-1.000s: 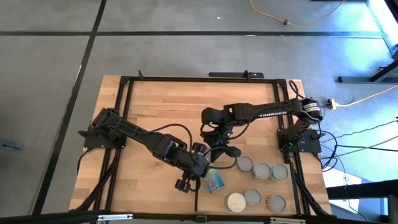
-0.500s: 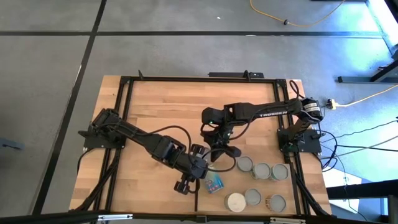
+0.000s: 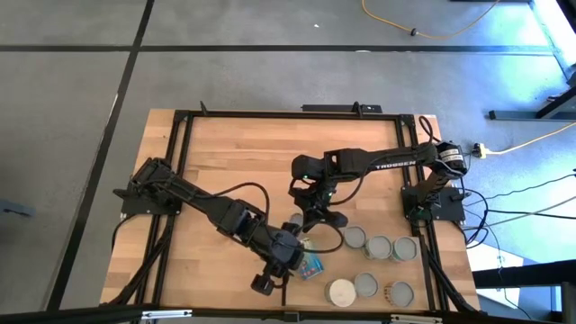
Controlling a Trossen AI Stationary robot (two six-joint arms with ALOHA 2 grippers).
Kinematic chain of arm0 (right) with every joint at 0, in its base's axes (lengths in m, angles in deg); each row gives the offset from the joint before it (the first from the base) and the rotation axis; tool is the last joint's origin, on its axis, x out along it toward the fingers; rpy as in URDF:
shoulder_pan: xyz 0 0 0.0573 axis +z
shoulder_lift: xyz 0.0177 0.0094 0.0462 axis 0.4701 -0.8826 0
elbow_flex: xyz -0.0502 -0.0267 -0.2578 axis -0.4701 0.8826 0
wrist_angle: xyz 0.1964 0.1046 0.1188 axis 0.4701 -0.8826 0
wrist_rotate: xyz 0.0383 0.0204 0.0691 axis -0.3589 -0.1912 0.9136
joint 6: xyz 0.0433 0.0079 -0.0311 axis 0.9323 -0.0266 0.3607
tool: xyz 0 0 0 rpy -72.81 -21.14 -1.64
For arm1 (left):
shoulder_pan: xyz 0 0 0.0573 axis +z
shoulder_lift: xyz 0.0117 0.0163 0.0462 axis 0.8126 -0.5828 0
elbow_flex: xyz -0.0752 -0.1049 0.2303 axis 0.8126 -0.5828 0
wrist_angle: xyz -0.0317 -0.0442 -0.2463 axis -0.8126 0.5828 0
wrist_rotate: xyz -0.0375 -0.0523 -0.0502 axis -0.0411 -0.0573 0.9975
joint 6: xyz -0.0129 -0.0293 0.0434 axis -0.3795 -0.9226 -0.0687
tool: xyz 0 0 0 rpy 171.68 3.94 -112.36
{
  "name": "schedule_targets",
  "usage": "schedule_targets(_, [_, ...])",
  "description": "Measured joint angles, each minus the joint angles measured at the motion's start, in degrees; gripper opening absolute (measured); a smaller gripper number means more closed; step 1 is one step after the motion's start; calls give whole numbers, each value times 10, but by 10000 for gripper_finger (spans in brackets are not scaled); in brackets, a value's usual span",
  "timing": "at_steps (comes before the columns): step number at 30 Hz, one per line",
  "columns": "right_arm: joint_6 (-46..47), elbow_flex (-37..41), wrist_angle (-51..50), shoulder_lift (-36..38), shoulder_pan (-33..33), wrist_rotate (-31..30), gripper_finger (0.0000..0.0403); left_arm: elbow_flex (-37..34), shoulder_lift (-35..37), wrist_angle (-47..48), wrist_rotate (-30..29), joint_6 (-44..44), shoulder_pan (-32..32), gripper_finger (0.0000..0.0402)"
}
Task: Pick and place cans onto a shelf
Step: Put the blue canned cherries on the shelf
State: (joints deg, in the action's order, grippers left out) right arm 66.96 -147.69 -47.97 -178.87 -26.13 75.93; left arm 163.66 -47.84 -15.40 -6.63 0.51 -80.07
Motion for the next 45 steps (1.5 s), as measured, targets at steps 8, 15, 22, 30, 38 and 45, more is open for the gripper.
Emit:
schedule_targets(8, [-12,0,0,0,5,-12,11,0,0,-21,-11,-14,-6,73])
schedule_targets(15, [-8,0,0,0,6,-14,13,0,0,-46,-1,-14,-7,73])
schedule_targets(22, [-12,0,26,0,6,-37,18,0,-10,-55,24,-44,-7,73])
schedule_targets(30, [-12,0,25,0,7,-38,6,0,-10,-54,10,-49,-17,73])
schedule_targets(38, [8,0,24,0,9,-38,53,0,-10,-56,16,-53,-17,75])
schedule_targets(45, [7,0,24,0,10,-34,68,0,-10,-67,25,-44,-17,74])
